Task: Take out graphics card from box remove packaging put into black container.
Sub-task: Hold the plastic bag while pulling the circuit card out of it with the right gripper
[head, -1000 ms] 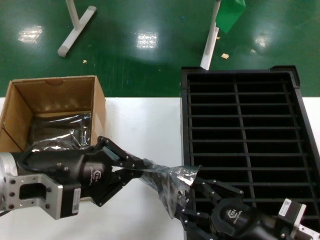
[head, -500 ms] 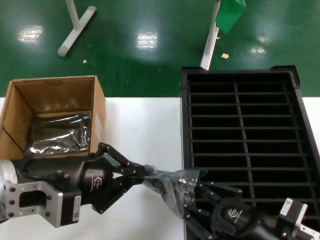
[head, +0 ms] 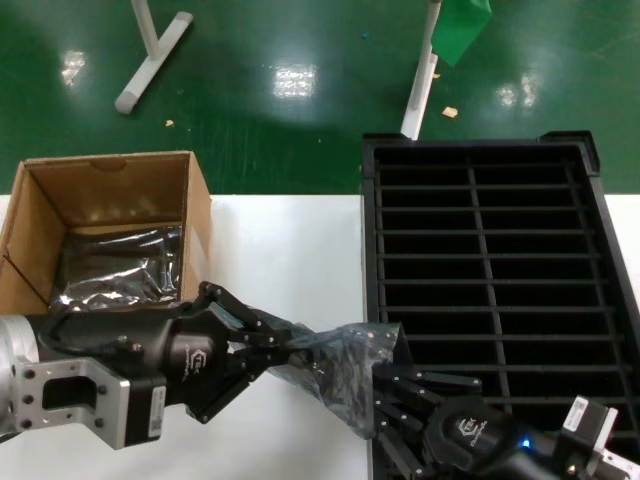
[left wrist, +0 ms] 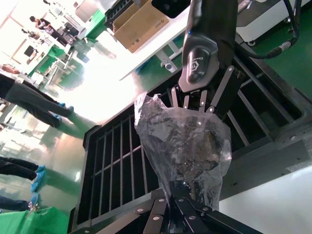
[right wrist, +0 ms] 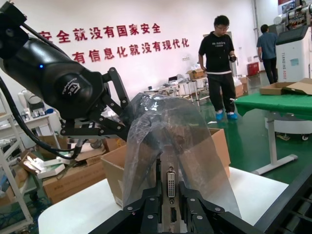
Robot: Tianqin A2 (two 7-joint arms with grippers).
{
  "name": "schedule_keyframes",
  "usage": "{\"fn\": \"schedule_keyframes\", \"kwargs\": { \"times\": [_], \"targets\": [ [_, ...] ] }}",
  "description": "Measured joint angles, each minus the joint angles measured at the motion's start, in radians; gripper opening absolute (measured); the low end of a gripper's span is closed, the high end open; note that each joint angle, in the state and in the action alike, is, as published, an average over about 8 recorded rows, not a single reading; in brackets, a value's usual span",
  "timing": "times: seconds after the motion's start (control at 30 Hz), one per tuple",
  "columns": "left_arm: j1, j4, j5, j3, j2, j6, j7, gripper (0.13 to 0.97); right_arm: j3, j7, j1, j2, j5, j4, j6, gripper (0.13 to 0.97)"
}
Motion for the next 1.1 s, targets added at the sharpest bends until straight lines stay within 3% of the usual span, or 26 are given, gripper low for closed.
{"fn": "schedule_keyframes", "kwargs": {
  "times": [0.13, 0.4, 1.1],
  "targets": [
    [-0.009, 0.008, 0.004, 0.004, 0.001, 0.004, -0.002, 0.142, 0.000, 0.001, -0.001, 0.001, 0.002, 0.001, -0.002, 0.204],
    [-0.013, 0.031, 0.014, 0.009, -0.007, 0.014, 0.005, 0.142, 0.000, 0.003, 0.001, 0.002, 0.003, 0.001, -0.005, 0.203],
    [0.003, 0.138, 0.001, 0.003, -0.022, 0.033, 0.098, 0.142, -0.001, 0.045, 0.000, 0.028, 0.019, 0.035, -0.019, 0.202]
  ]
}}
